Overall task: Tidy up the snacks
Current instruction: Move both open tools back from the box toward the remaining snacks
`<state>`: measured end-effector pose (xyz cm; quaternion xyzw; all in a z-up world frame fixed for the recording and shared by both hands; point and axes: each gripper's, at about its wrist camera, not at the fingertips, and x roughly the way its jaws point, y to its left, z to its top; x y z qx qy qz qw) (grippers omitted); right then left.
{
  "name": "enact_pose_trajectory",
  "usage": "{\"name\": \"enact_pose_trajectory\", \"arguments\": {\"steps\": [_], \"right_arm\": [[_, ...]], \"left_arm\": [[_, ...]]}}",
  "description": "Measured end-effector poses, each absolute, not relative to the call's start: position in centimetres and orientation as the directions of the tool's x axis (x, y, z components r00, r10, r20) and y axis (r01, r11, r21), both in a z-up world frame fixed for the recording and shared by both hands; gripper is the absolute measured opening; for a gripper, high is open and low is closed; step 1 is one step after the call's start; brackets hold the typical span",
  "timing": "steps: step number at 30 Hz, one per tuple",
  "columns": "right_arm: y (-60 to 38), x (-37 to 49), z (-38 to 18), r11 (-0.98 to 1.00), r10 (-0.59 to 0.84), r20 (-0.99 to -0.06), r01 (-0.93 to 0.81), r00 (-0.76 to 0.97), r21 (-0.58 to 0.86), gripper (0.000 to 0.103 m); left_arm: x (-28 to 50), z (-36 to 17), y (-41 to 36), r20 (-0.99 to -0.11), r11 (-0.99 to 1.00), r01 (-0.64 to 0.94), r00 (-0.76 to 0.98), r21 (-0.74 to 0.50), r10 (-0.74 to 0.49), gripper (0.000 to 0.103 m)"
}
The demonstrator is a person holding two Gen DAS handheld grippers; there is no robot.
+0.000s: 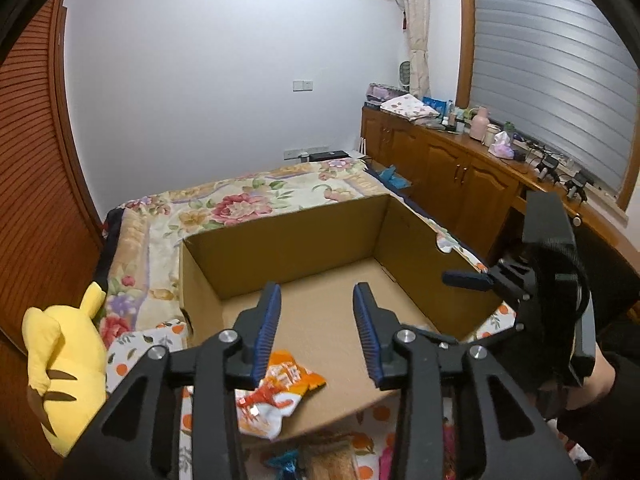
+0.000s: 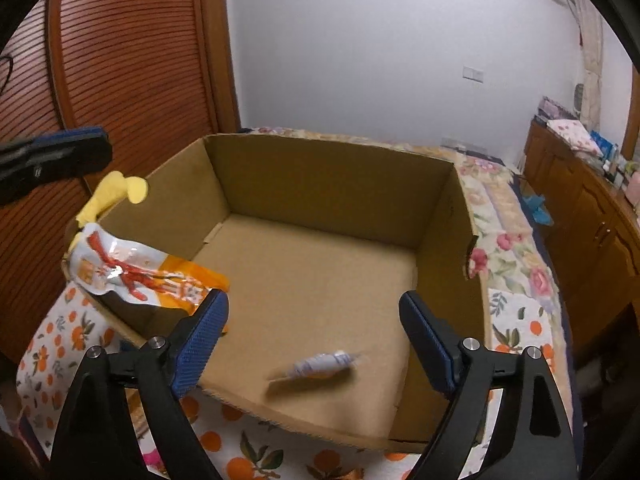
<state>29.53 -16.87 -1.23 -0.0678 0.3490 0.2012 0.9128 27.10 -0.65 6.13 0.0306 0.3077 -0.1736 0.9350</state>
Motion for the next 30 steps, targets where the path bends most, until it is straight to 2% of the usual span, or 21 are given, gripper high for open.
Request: {"name": "enact_pose_trajectory", "arguments": {"steps": [14, 28, 30], "right_arm": [[-18.3, 21.2, 1.6, 0.888, 0.385, -0.579, -0.46, 0.719, 0.019, 0.089], [-19.2, 14.6, -3.3, 0.846, 0.453, -0.619, -0.528, 0.641, 0.072, 0.087], [-18.8, 14.2, -4.0, 0.836, 0.461, -0.626, -0.544, 0.629, 0.07, 0.085]], "left_arm": [[21.1, 3.0, 0.0, -0.567, 0.92, 0.38, 0.739, -0.095, -0.364, 0.069], [14.7, -3.3, 0.0, -0.636, 0.906, 0.41, 0.671, -0.11, -0.38, 0.07], [14.0, -4.3, 0.0, -0.649, 0.908, 0.404, 0.663, -0.109, -0.373, 0.07]]}}
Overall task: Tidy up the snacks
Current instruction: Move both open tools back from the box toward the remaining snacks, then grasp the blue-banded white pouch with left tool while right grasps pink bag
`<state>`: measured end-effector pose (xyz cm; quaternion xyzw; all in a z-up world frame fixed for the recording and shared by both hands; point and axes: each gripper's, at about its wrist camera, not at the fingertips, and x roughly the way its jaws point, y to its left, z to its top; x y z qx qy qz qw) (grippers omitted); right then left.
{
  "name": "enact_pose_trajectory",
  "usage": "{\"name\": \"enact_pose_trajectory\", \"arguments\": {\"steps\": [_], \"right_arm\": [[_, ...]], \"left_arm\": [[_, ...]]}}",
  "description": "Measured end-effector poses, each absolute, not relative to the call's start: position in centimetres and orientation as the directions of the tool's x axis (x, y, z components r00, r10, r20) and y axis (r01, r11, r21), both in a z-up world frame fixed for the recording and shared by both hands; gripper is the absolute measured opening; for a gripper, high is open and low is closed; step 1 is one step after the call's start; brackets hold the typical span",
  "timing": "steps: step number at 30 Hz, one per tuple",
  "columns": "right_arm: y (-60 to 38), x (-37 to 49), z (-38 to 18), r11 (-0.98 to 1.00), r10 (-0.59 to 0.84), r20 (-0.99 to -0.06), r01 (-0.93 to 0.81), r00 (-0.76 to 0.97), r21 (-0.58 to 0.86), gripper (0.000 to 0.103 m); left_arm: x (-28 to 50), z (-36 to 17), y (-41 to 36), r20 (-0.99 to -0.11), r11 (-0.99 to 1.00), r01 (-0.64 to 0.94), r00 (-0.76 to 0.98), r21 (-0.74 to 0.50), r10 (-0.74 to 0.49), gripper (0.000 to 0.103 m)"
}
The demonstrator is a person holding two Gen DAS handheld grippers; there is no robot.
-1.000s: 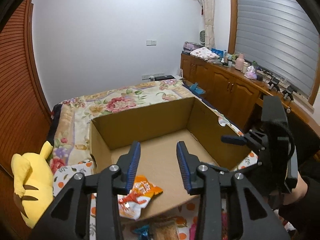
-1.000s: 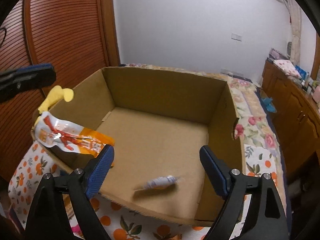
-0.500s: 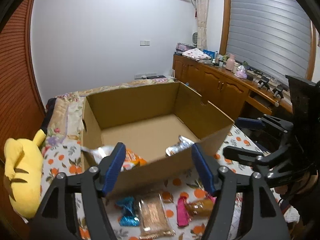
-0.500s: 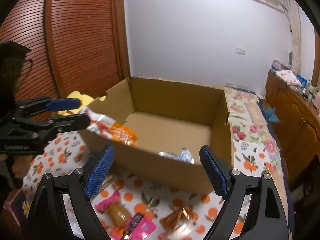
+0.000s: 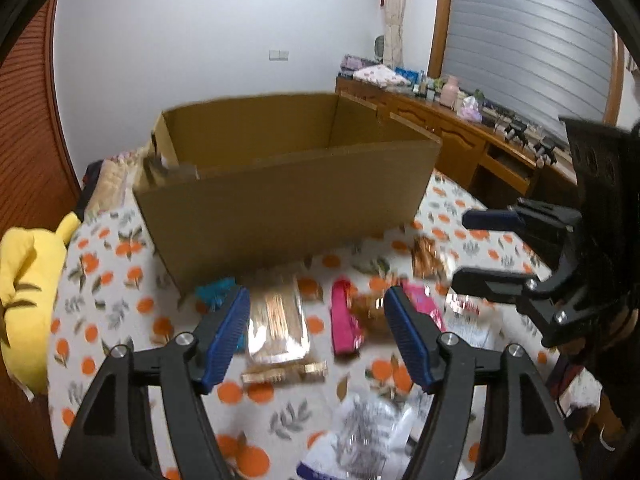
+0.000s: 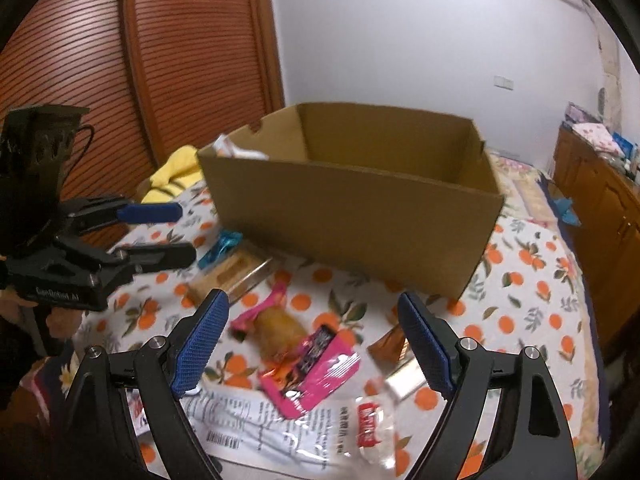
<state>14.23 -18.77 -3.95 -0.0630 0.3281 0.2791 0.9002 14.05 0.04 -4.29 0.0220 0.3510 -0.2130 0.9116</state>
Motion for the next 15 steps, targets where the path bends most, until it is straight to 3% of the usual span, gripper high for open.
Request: {"name": "enact_pose_trajectory", "arguments": {"steps": [15], "right_arm": [[-14.7, 15.7, -8.0, 0.75, 0.461, -0.735, -0.662, 0.498, 0.022, 0.075]], "left_arm": [[10.0, -9.8, -0.1, -0.734, 0.893, 0.427, 0.56, -0.142, -0.385, 0.07]]}}
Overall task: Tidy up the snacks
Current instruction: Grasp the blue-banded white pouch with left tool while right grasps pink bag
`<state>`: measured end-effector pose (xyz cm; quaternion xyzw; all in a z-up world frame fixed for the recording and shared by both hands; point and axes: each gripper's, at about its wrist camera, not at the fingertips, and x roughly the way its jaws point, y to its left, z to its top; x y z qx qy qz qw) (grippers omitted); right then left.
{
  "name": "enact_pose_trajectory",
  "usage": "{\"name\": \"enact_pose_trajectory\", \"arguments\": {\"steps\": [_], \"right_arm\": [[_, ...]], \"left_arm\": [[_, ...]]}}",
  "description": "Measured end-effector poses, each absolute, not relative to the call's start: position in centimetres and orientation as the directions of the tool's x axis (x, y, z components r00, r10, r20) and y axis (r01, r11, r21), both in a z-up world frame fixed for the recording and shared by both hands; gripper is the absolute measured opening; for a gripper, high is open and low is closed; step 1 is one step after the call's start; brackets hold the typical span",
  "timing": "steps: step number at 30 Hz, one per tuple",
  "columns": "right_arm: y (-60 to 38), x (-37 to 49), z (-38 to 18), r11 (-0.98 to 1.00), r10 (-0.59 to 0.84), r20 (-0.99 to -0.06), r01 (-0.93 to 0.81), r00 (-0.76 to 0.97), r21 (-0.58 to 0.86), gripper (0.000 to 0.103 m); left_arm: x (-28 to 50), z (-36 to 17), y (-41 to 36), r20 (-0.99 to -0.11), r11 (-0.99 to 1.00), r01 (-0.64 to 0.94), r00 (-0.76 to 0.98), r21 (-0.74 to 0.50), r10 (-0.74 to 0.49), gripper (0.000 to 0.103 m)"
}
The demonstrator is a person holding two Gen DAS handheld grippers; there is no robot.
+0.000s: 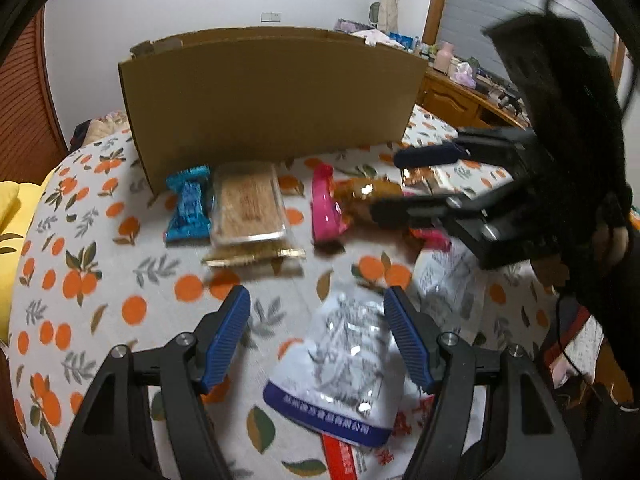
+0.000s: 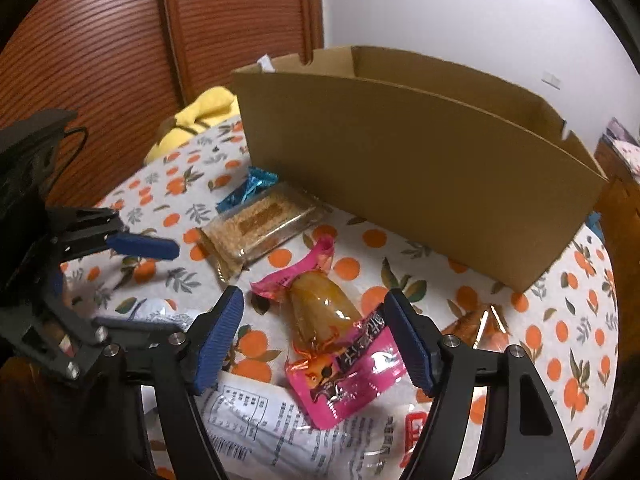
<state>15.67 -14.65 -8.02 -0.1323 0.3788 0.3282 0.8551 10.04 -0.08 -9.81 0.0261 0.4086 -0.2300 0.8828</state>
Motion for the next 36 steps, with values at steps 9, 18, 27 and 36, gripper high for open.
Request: {"name": "enact_pose_trajectory", "arguments": {"steps": [9, 18, 27, 36], "right_arm": [[-12.9, 17.1, -9.4, 0.713, 0.404, -0.788, -0.699, 0.466, -0.048, 0.07], [-12.9, 18.4, -10.9, 0.711, 0.364, -0.821, -0.701, 0.44, -0.061, 0.064], [-12.9, 18.0, -10.9, 0.714, 0.365, -0.809, -0.696, 0.462, -0.075, 0.061], [-13.7, 18.3, -11.4, 0.74, 0.389, -0.8, -0.672, 0.458, -0.025, 0.068]], "left_arm": [[8.9, -9.5, 0.3, -0.732, 0.887, 0.437, 0.554, -0.151, -0.398, 0.07], [8.0, -9.4, -0.7, -0.741, 0.863, 0.477, 0.517, -0.166, -0.428, 0.07], [9.2, -10.3, -1.0, -0.765, 0.863, 0.47, 0.482, -0.185, -0.427, 0.07], [10.2, -10.4, -1.1, -0.768, 0.871, 0.465, 0.496, -0.159, -0.405, 0.07]]}}
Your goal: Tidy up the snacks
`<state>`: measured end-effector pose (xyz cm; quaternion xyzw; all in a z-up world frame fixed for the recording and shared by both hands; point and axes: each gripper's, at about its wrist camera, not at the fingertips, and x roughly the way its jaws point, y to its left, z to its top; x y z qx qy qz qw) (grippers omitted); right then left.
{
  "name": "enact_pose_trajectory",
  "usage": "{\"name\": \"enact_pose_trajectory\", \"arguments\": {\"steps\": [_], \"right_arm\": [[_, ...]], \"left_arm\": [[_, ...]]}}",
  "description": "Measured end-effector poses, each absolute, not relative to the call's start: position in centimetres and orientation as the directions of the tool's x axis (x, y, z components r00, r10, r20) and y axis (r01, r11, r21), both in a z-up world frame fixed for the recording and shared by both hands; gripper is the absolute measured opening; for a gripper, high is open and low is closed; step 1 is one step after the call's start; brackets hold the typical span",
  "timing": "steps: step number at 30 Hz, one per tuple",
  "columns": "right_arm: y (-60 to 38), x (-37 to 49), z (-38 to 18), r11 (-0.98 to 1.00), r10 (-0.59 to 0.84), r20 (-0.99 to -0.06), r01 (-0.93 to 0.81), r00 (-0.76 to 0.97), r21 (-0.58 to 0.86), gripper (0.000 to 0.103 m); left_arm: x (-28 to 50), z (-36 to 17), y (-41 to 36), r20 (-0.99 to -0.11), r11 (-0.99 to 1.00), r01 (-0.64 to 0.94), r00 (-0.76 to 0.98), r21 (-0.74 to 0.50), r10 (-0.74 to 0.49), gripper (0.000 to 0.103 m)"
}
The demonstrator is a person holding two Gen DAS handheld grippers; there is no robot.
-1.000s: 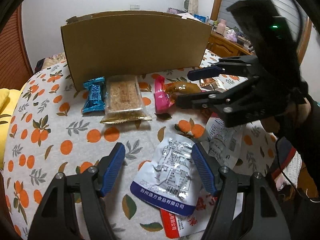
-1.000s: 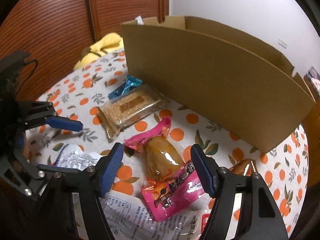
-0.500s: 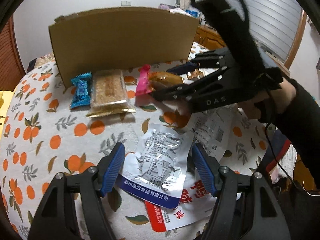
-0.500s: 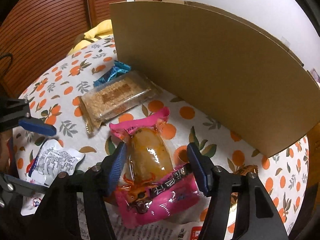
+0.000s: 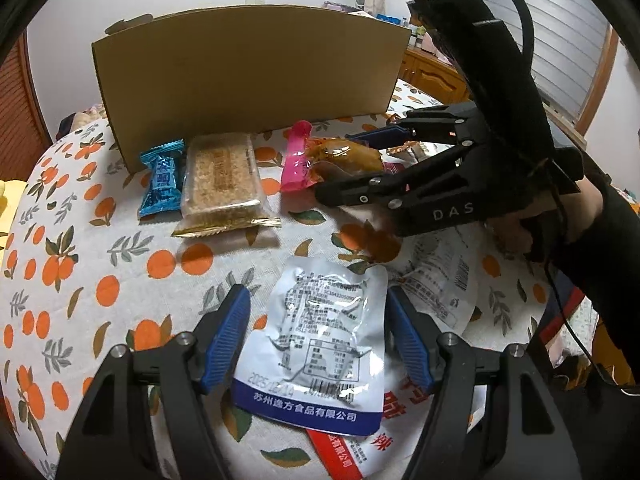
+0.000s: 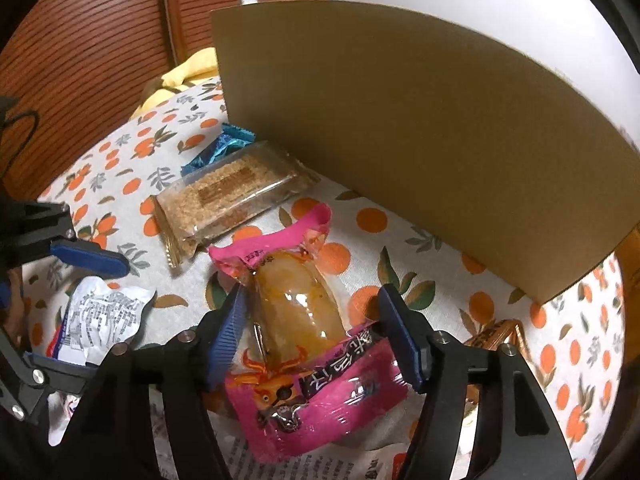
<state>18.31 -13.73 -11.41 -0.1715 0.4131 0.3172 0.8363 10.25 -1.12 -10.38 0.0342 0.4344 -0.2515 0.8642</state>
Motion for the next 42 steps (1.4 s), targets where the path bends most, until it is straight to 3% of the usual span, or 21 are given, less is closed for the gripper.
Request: {"name": "enact_pose_trajectory", "arguments": {"steps": [17, 20, 29, 42], "right_arm": [[-13.9, 18.1, -11.5, 0.745, 0.392, -0.791, -0.667, 0.471, -0.028, 0.069], [-13.9, 18.1, -11.5, 0.745, 0.392, -0.791, -0.667, 0.471, -0.028, 0.069], [-14.0, 18.2, -11.4, 0.747, 0.392, -0.791, -0.665, 0.471, -0.025, 0.069], [-14.1, 18.0, -10.5, 0.754, 0.394, -0.778, -0.656, 0.49, -0.032, 0.043]], "left_arm": [[9.0, -10.8, 0.5, -0.788, 0.893, 0.442, 0.52, -0.081, -0.329, 0.07], [8.6, -11.0, 0.2, -0.782, 0.896, 0.441, 0.543, -0.045, -0.307, 0.06], [9.0, -10.8, 1.5, -0.766, 0.902, 0.421, 0.544, -0.102, -0.341, 0.059], [9.4, -9.9, 2.6, -0.74, 0.91, 0.39, 0.569, -0.141, -0.359, 0.059]]}}
